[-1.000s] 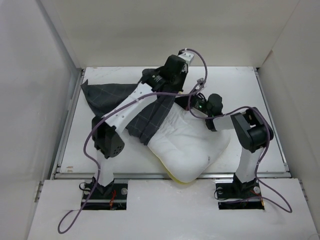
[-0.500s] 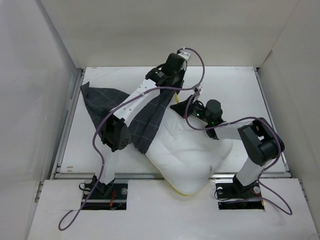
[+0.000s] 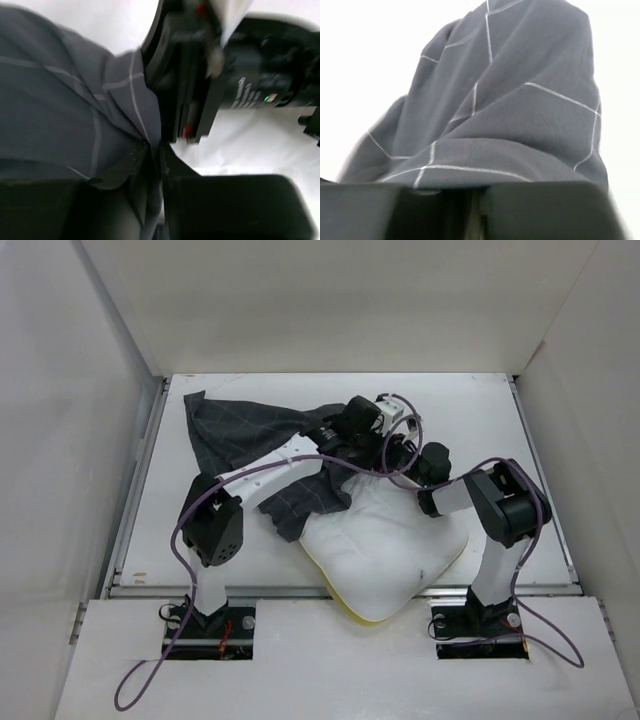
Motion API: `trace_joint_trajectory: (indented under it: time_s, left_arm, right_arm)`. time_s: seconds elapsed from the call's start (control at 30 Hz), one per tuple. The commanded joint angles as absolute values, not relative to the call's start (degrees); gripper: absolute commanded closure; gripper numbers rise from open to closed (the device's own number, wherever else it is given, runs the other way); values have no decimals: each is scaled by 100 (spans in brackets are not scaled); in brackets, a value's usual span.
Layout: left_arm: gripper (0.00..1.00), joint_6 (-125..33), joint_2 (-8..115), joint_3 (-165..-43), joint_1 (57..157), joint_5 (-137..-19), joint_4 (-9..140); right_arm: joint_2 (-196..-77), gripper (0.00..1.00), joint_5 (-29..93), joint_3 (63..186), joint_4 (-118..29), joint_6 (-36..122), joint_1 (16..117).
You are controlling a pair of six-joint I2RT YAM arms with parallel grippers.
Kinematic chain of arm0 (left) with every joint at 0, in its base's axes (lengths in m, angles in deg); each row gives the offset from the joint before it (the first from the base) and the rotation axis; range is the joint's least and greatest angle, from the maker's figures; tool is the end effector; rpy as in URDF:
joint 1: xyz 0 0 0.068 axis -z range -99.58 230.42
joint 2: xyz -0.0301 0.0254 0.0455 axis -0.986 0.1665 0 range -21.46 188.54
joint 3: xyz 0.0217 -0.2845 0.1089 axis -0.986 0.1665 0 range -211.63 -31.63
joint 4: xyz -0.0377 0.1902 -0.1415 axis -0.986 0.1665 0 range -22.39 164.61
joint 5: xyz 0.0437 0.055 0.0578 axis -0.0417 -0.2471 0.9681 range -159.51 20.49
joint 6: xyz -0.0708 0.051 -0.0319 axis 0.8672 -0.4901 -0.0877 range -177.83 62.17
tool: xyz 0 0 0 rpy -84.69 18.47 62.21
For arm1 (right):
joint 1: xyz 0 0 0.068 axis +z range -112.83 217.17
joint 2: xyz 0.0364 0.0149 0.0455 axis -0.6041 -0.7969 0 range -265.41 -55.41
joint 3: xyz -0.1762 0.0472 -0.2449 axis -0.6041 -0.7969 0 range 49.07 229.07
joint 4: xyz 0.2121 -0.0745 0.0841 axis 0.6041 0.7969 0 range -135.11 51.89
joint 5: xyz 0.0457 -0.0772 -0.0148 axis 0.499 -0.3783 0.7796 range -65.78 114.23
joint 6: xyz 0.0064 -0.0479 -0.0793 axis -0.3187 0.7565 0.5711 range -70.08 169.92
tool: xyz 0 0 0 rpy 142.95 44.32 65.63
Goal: Put the pillow into the pillowcase
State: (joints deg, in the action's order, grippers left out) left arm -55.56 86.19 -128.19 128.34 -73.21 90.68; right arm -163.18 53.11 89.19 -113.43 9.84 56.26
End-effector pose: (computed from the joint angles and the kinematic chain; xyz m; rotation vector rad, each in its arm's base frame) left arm 0.3109 -0.3524 0.3248 0.8973 2.0334 -0.5644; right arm 0.3628 0.1682 0.2160 -0.1214 1.6877 1.1847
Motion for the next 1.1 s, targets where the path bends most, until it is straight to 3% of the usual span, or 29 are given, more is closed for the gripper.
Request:
trace_joint_trajectory:
  time_s: [0.0,0.1,0.13,0.17,0.2,0.3,0.47,0.53,0.63,0.67,0.7,0.87,1.0,1.07]
  left_arm:
    - [87,-5010,8384,-12691,12841,-7750,8976]
    - [48,-4948,8112,-12691,12657,-7821,8880]
    - [41,-4948,8024,-12621,12656,-7716,8818]
    - [17,-4895,7831,-12620,12656,-7620,8817]
    - [7,-4817,7725,-12542,12656,-7514,8870]
    - [5,-4641,7147,-12140,12656,-6970,8870]
    - [0,-3965,6082,-10935,12656,-6239,8801]
    - [0,-3665,5705,-10313,12708,-6116,8800]
    - [0,-3271,5518,-9897,12919,-5791,9010]
    - [0,-3156,5518,-9670,13059,-5703,9202]
    - [1,-3042,5518,-9537,13060,-5607,9274]
    - [24,-2514,5282,-8947,13201,-5483,9512]
    - [33,-2119,5149,-8561,13262,-5133,9730]
    - [42,-1969,5149,-8508,13262,-4966,9863]
  right_arm:
    - [-16080,74,5059,8653,-13469,781,5554]
    - [-15553,50,4893,8310,-12925,1071,5554]
    - [-15369,44,4892,8256,-12357,1176,5554]
    - [-14950,39,4892,8256,-11960,1369,5554]
    - [-14710,34,4831,8203,-11486,1501,5554]
    - [-13709,28,4648,8273,-9150,2237,5554]
    - [-12354,15,2893,8554,-5337,2767,5729]
    - [-11836,9,2626,8615,-4699,2707,5729]
    - [-11213,9,2852,8546,-4020,2889,5799]
    - [-11062,2,3010,8546,-3915,2978,5861]
    - [-10939,2,3064,8546,-3574,3049,6105]
    - [-10612,2,2476,8923,-2780,3479,7774]
    - [-10866,2,2266,9108,-2613,3480,9110]
    - [-11077,2,2063,9108,-2613,3427,9411]
